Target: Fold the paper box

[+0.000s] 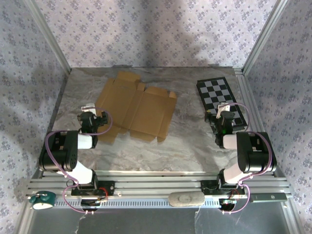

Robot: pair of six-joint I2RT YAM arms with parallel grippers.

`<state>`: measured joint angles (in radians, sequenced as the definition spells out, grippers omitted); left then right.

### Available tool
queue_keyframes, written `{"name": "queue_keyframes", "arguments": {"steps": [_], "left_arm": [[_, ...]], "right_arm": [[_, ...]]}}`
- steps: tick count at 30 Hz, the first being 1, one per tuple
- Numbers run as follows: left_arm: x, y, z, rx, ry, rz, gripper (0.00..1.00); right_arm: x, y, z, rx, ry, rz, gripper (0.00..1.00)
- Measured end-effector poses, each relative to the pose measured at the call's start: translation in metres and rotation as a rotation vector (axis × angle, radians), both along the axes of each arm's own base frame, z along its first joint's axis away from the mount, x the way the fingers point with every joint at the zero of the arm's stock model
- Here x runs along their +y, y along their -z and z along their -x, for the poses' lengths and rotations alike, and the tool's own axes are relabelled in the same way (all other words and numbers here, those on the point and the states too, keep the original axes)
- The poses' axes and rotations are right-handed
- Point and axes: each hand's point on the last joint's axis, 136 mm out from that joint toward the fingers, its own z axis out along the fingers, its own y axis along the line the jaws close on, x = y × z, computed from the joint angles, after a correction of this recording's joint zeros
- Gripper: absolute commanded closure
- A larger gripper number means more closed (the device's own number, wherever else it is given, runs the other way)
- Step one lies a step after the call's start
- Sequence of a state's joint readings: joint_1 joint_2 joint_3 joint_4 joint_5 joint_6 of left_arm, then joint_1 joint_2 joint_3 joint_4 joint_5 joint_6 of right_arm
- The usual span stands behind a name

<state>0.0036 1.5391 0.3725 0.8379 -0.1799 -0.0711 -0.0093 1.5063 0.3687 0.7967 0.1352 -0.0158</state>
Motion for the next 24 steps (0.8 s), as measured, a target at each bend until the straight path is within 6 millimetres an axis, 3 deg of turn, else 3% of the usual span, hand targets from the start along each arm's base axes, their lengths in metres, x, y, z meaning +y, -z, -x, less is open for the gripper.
{"name": "queue_keyframes", "arguments": {"steps": [3, 7, 9, 12, 15, 17, 18, 20, 22, 24], "left_arm": [[0.000, 0.000, 0.000, 0.000, 0.000, 0.000, 0.00], [-0.011, -0.004, 0.000, -0.001, 0.071, -0.004, 0.00], [-0.018, -0.019, 0.007, -0.001, 0.094, -0.006, 0.00], [-0.035, -0.088, 0.020, -0.136, 0.134, -0.013, 0.01], [-0.057, -0.179, 0.036, -0.347, 0.173, 0.033, 0.00], [-0.052, -0.226, 0.049, -0.392, 0.082, 0.219, 0.00], [-0.045, -0.242, 0.054, -0.409, 0.030, 0.295, 0.00], [-0.033, -0.260, 0.063, -0.408, -0.031, 0.409, 0.01], [-0.029, -0.257, 0.068, -0.349, -0.059, 0.487, 0.09], [-0.044, -0.240, 0.067, -0.223, -0.034, 0.549, 0.15]], "right_arm": [[0.003, -0.008, 0.003, 0.020, 0.010, 0.016, 0.01], [0.016, -0.044, 0.004, -0.053, 0.016, 0.056, 0.01], [0.027, -0.062, 0.011, -0.073, 0.007, 0.082, 0.01], [0.055, -0.116, 0.022, -0.145, -0.043, 0.092, 0.01], [0.081, -0.209, 0.037, -0.283, -0.091, -0.034, 0.01], [0.082, -0.266, 0.047, -0.360, -0.078, -0.206, 0.01], [0.080, -0.280, 0.051, -0.368, -0.065, -0.302, 0.04], [0.083, -0.289, 0.057, -0.348, -0.091, -0.411, 0.01], [0.097, -0.273, 0.059, -0.243, -0.108, -0.449, 0.02], [0.136, -0.250, 0.068, -0.102, -0.169, -0.437, 0.03]]}}
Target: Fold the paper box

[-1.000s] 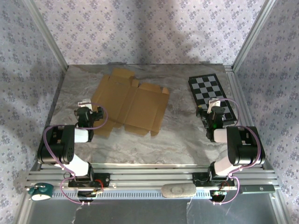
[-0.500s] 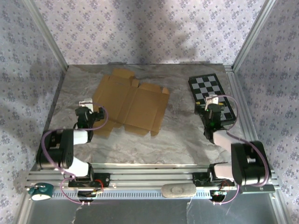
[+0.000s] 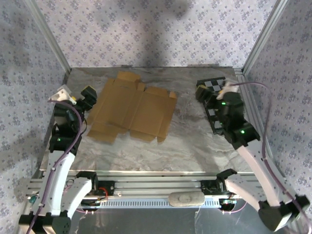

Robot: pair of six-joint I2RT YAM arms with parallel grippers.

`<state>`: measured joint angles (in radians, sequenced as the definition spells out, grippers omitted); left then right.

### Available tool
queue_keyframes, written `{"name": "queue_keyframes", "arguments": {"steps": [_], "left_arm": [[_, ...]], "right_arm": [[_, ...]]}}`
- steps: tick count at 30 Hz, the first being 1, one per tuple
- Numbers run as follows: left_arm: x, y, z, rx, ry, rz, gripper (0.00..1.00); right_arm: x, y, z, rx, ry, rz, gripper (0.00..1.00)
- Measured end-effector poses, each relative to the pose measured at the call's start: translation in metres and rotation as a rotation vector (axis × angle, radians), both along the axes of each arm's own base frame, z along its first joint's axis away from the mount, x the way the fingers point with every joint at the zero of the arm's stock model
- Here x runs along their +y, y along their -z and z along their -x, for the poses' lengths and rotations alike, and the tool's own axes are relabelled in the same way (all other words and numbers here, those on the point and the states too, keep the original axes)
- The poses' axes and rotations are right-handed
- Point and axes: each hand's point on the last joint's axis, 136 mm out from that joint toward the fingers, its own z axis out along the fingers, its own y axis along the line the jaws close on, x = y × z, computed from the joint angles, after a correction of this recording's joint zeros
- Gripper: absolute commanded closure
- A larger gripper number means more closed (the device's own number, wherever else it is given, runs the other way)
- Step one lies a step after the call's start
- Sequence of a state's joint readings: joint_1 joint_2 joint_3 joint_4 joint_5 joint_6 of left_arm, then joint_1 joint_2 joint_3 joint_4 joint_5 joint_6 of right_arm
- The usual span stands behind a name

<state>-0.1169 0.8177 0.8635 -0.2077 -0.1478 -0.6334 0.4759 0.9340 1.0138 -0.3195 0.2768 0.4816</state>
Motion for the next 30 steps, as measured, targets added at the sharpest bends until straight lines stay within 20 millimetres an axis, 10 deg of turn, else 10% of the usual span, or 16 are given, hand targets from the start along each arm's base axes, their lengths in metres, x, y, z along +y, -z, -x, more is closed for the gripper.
{"name": "queue_keyframes", "arguments": {"steps": [5, 10, 23, 30], "left_arm": [[-0.072, 0.085, 0.018, 0.329, 0.228, 0.050, 0.27], [-0.076, 0.166, 0.057, 0.611, 0.250, 0.034, 0.39], [-0.026, 0.197, 0.048, 0.775, 0.091, 0.155, 0.51], [-0.014, 0.227, 0.051, 0.883, 0.047, 0.181, 0.49]], "right_arm": [[0.103, 0.076, 0.046, 0.277, -0.244, 0.148, 0.11], [0.172, 0.141, 0.079, 0.464, -0.355, 0.320, 0.16], [0.148, 0.196, 0.037, 0.664, -0.242, 0.121, 0.44], [0.214, 0.216, 0.024, 0.709, -0.344, 0.113, 0.45]]}}
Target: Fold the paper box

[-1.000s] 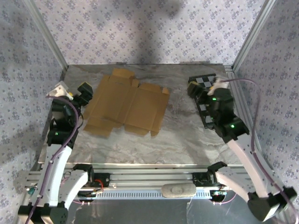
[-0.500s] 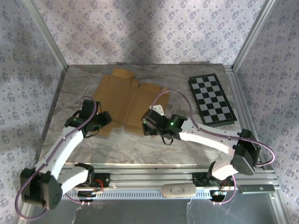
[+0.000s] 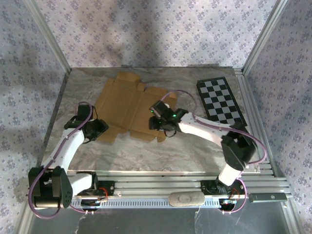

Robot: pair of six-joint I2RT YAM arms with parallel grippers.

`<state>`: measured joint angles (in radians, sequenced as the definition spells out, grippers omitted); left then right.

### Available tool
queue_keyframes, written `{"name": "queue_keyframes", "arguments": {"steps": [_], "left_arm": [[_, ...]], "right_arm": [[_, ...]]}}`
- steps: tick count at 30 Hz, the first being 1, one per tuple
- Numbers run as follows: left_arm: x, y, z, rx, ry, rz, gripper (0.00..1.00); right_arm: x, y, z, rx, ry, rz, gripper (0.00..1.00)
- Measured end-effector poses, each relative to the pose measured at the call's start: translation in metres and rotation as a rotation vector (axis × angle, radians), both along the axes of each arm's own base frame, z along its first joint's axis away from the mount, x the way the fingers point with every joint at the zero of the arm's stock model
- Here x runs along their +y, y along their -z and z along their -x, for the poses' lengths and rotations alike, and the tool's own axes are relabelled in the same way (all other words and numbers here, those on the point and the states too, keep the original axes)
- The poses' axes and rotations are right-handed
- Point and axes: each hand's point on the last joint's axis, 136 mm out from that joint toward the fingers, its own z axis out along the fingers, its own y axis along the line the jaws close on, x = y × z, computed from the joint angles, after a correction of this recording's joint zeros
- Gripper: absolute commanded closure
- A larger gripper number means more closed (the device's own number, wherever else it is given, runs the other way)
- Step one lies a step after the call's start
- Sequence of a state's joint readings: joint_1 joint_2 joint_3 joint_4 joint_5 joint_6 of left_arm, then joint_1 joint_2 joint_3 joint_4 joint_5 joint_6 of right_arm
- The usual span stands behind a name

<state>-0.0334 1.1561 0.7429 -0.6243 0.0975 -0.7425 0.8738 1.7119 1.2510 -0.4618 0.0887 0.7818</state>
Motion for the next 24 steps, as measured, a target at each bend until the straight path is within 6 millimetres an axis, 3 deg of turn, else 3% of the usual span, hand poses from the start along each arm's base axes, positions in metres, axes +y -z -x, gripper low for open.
{"name": "queue_keyframes", "arguments": {"steps": [4, 8, 14, 18, 24], "left_arm": [[0.007, 0.006, 0.004, 0.027, -0.044, 0.014, 0.36], [0.010, 0.004, 0.020, -0.011, -0.098, 0.029, 0.31], [0.017, 0.030, 0.038, 0.029, -0.249, 0.139, 0.31], [0.008, 0.050, 0.034, 0.073, -0.294, 0.232, 0.36], [0.000, 0.059, 0.013, 0.048, -0.312, 0.314, 0.46]], "right_arm": [[0.023, 0.011, -0.005, 0.030, -0.033, -0.026, 0.45], [0.013, 0.028, -0.027, 0.076, -0.003, -0.032, 0.46], [-0.003, 0.036, -0.047, 0.103, 0.030, -0.038, 0.46], [0.001, 0.036, -0.043, 0.110, 0.014, -0.051, 0.46], [-0.003, 0.033, -0.033, 0.112, 0.002, -0.062, 0.46]]}}
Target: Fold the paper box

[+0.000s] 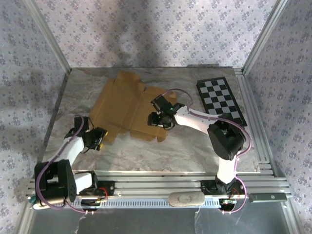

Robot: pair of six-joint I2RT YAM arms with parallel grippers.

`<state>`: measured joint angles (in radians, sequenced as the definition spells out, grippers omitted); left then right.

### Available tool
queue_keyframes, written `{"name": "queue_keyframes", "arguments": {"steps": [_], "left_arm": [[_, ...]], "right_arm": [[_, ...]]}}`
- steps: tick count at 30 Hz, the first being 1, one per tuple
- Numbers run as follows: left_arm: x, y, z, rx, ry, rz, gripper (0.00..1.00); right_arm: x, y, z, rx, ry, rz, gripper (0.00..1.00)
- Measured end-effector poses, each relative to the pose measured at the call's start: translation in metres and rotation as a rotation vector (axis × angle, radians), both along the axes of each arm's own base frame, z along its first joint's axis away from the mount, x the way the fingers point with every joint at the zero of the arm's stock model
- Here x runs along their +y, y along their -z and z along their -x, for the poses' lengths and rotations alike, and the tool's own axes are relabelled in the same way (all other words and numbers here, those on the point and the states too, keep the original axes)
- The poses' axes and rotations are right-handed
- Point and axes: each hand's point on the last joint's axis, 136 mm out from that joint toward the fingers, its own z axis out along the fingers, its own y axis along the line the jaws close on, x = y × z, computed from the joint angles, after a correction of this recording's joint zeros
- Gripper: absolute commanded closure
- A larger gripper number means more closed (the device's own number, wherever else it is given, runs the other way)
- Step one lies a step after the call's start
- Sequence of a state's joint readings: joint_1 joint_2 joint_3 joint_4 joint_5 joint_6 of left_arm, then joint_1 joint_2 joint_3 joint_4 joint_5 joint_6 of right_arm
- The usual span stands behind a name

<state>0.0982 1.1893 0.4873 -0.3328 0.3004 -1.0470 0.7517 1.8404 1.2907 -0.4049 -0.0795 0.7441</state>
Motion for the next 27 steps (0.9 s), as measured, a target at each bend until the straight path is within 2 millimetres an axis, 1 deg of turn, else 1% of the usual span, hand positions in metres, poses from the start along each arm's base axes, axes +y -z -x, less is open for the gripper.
{"name": "queue_keyframes", "arguments": {"steps": [1, 2, 4, 5, 6, 8, 10, 12, 14, 16, 19, 20, 22, 24, 27], "left_arm": [[-0.001, 0.002, -0.003, 0.000, -0.001, 0.007, 0.48], [-0.001, 0.005, -0.005, 0.003, -0.003, 0.013, 0.53], [0.000, 0.009, -0.003, 0.020, -0.013, 0.018, 0.70], [0.001, 0.010, -0.003, 0.023, -0.015, 0.015, 0.84], [0.001, 0.010, -0.006, 0.016, -0.010, 0.011, 1.00], [0.000, 0.004, -0.017, -0.029, 0.020, 0.010, 1.00], [0.000, -0.014, -0.035, -0.105, 0.071, -0.022, 1.00], [-0.001, -0.032, -0.046, -0.175, 0.126, -0.074, 1.00], [-0.005, -0.056, -0.052, -0.268, 0.198, -0.153, 1.00], [-0.019, -0.094, -0.056, -0.398, 0.316, -0.263, 1.00], [-0.043, -0.144, -0.062, -0.563, 0.464, -0.391, 1.00], [-0.050, -0.154, -0.063, -0.598, 0.498, -0.415, 1.00], [-0.065, -0.167, -0.064, -0.666, 0.575, -0.488, 1.00], [-0.084, -0.170, -0.060, -0.708, 0.672, -0.576, 1.00], [-0.119, -0.179, -0.053, -0.798, 0.821, -0.713, 1.00]], "right_arm": [[-0.001, -0.001, 0.001, -0.002, -0.001, -0.001, 0.46], [-0.001, -0.003, 0.002, -0.005, -0.002, -0.004, 0.46], [-0.002, -0.008, 0.004, -0.013, -0.002, -0.012, 0.46], [-0.002, -0.012, 0.004, -0.020, -0.001, -0.016, 0.46], [-0.003, -0.016, 0.004, -0.027, 0.000, -0.021, 0.46], [-0.004, -0.024, 0.004, -0.042, 0.001, -0.031, 0.47], [-0.006, -0.034, 0.004, -0.063, 0.006, -0.043, 0.47], [-0.009, -0.044, 0.005, -0.082, 0.012, -0.051, 0.47], [-0.013, -0.056, 0.006, -0.105, 0.023, -0.063, 0.47], [-0.019, -0.072, 0.006, -0.130, 0.036, -0.080, 0.47], [-0.027, -0.099, 0.005, -0.177, 0.066, -0.118, 0.45], [-0.030, -0.106, 0.005, -0.188, 0.075, -0.127, 0.45], [-0.037, -0.126, 0.005, -0.219, 0.102, -0.162, 0.41], [-0.043, -0.143, 0.004, -0.243, 0.126, -0.196, 0.37], [-0.053, -0.169, 0.003, -0.275, 0.180, -0.252, 0.28]]}}
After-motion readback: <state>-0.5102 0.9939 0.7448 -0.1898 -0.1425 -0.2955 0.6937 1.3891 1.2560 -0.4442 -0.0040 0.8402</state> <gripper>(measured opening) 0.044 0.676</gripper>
